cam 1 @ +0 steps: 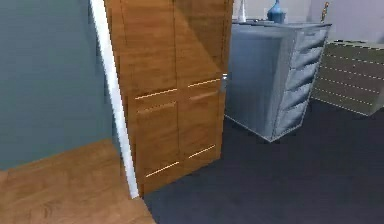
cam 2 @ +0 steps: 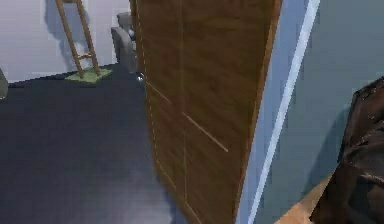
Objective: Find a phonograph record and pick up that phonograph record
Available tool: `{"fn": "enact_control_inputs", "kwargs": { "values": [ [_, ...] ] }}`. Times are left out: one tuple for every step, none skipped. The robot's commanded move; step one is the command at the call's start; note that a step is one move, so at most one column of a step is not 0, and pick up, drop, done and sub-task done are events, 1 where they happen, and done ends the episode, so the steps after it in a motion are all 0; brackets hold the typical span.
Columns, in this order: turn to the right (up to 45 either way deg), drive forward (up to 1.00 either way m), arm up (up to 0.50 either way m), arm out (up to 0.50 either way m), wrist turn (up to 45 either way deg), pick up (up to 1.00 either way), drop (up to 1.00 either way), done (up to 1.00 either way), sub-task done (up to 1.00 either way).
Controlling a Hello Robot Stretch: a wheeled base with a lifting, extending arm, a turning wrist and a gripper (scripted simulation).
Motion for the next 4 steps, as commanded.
{"fn": "enact_control_inputs", "kwargs": {
  "values": [
    [45.0,0.00,0.00,0.00,0.0,0.00,0.00,0.00,0.00],
    [0.0,1.00,0.00,0.00,0.0,0.00,0.00,0.00,0.00],
    [0.0,1.00,0.00,0.00,0.0,0.00,0.00,0.00,0.00],
    [3.0,0.00,0.00,0.00,0.0,0.00,0.00,0.00,0.00]
  ]
}}
